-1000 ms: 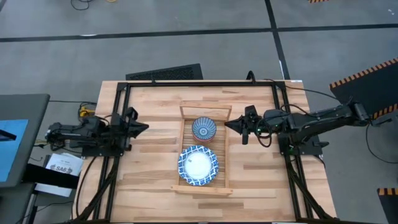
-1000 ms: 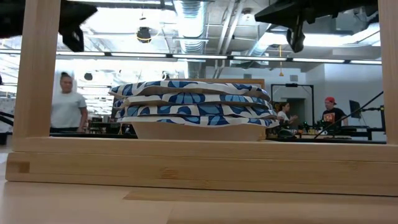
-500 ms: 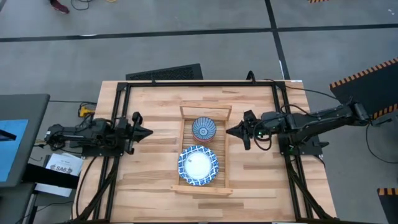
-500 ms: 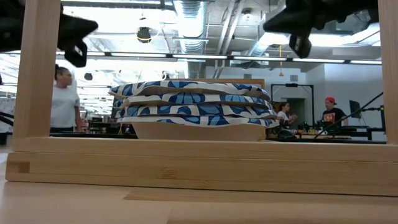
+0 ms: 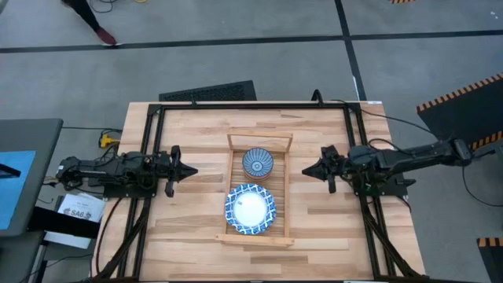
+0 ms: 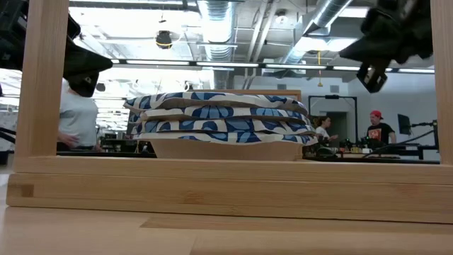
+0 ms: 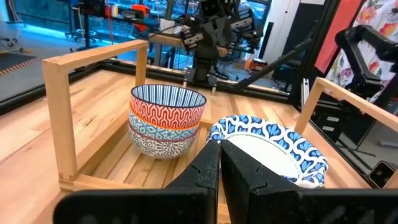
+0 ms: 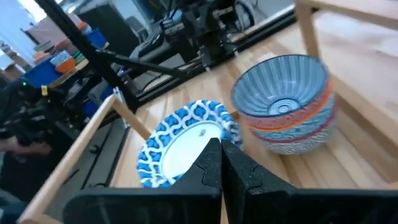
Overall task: Place and stack bowls onto a shelf
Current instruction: Return to Home Position
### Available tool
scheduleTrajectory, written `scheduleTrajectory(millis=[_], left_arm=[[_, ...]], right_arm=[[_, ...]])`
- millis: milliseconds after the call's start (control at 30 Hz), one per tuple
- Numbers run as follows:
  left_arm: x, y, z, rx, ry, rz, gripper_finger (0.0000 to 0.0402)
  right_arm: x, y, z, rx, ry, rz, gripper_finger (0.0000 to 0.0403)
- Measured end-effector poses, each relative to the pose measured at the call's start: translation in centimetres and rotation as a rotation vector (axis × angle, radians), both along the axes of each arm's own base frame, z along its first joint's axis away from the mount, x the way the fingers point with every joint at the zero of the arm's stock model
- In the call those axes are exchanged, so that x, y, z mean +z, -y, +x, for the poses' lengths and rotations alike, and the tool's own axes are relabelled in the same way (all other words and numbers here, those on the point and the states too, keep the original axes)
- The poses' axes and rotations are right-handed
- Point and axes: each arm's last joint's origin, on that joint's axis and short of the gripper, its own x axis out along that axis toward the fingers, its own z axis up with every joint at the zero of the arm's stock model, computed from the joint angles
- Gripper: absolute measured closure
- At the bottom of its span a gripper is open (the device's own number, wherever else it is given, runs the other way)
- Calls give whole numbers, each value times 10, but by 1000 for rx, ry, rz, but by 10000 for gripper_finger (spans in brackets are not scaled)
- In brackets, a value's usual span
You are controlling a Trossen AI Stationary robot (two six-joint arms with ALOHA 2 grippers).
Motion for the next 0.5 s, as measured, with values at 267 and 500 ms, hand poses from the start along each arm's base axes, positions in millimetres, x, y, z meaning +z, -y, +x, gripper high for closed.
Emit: scheduleTrajectory(millis=[267, 500], left_arm=[[0, 0, 0, 1, -5, 1, 401], [0, 0, 0, 1, -11, 1, 401]], right_arm=[[-30, 6, -25, -26, 130, -71, 385], [-44, 7, -36, -24, 197, -126, 385]])
